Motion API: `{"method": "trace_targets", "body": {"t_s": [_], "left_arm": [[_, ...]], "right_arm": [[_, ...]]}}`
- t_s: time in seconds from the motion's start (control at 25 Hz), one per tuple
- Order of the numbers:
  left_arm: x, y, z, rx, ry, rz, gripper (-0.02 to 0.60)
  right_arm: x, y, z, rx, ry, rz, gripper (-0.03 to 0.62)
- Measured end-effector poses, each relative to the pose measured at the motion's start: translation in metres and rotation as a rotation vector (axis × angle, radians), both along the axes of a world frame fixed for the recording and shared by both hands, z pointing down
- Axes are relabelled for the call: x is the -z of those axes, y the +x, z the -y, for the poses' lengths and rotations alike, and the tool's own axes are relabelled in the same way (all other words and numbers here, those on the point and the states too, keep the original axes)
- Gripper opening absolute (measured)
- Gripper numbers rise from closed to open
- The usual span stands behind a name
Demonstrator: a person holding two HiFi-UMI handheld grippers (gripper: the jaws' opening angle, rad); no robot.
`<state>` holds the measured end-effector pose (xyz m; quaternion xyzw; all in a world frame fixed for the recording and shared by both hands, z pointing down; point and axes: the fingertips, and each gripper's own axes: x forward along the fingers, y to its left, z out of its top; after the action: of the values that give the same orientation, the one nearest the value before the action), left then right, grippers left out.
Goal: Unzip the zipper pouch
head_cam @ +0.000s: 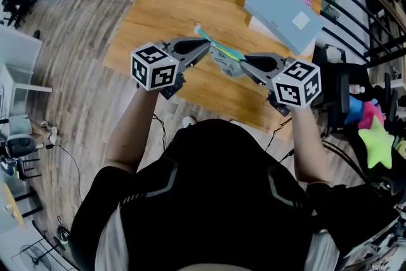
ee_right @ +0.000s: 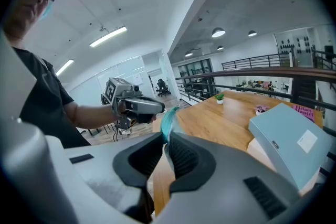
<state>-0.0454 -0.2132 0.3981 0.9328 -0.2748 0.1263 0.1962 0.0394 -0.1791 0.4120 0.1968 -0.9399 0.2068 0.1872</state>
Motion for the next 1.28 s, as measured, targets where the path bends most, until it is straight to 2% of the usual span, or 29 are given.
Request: {"method": "trace_targets", "body": {"t_s": [0.48,0.8,1.0,1.28], "left_arm": [[-0.005,-0.022,0.02,0.147,-0.015,-0.008,0.031],[-0.012,-0.039,0.025,0.239,-0.021,0.034,0.031],[-0.019,-0.04,0.021,0.259,-0.023,0.08,0.031],[-0.039,-0.058,0.041,0.283,-0.041,0.057,0.031]], "right_arm": [[-0.005,0.018,0.012,-0.005,0.006,0.006,0.049],[-0.014,0.034,0.017,-0.006,-0.007,0.018,0.049],[-0.021,0.034,0.021,0.002,-0.015,0.019,0.051],[-0.042,0.018,0.05,-0.039,-0.001,-0.028,0.052]]}}
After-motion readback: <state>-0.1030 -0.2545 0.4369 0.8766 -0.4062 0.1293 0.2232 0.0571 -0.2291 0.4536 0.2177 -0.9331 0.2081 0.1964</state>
